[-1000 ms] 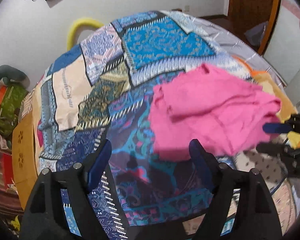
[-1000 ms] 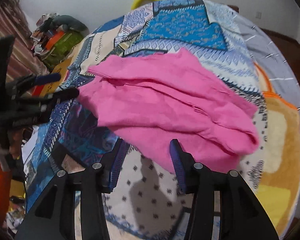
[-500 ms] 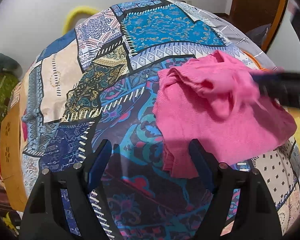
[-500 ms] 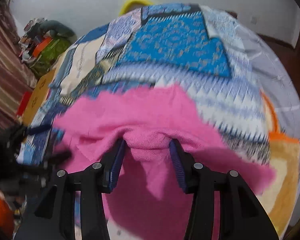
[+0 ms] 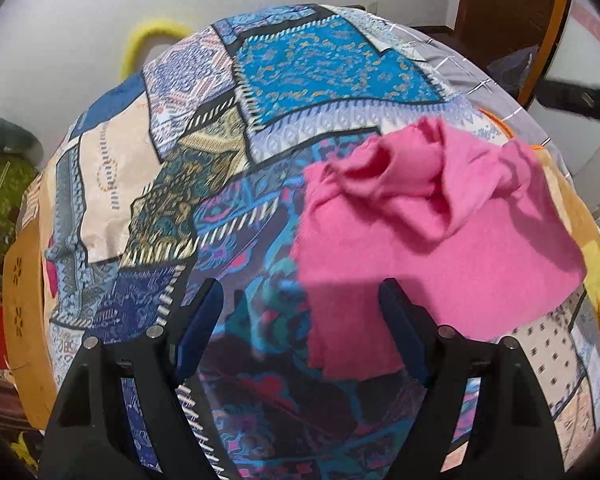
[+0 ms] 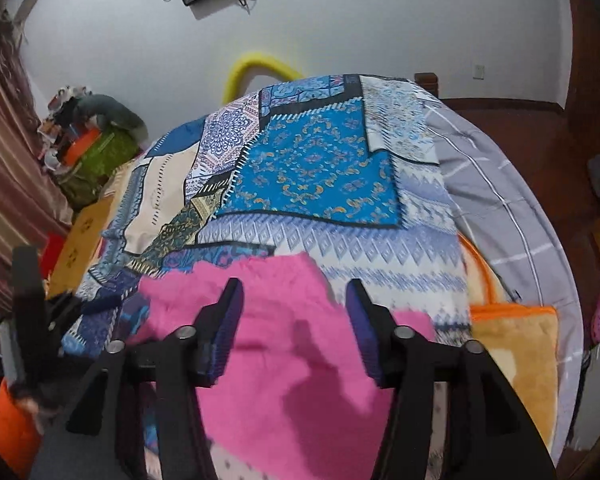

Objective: Fold small clothes

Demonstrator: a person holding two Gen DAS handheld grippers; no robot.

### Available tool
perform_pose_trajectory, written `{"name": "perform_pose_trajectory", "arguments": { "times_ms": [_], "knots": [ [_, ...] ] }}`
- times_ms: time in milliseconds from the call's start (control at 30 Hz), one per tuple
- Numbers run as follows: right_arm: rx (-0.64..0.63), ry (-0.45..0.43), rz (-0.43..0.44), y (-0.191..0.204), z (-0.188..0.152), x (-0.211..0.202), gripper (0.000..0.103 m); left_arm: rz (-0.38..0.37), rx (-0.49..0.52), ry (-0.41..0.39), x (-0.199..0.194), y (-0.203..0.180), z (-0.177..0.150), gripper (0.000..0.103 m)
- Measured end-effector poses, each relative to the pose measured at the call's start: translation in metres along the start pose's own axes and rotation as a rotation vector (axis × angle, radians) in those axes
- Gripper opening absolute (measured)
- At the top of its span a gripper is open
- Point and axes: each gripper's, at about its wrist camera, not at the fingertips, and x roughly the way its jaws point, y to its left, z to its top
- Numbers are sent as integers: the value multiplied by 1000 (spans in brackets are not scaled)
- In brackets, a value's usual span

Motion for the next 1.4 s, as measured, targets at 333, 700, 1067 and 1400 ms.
{"name": "perform_pose_trajectory", "arguments": {
  "times_ms": [333, 700, 1067, 1400],
  "knots": [
    [12, 72, -80, -41, -48, -11, 56, 40, -13, 62, 32, -29, 62, 80],
    [83, 132, -71, -71, -84, 4, 65, 13, -227, 49, 25, 22, 71, 80],
    [220, 209, 18, -82, -101, 42, 67, -122, -286, 162, 39, 37, 22, 80],
    [264, 177, 84, -80, -100, 56, 65, -290, -285, 158, 43, 12, 31, 80]
  ]
}}
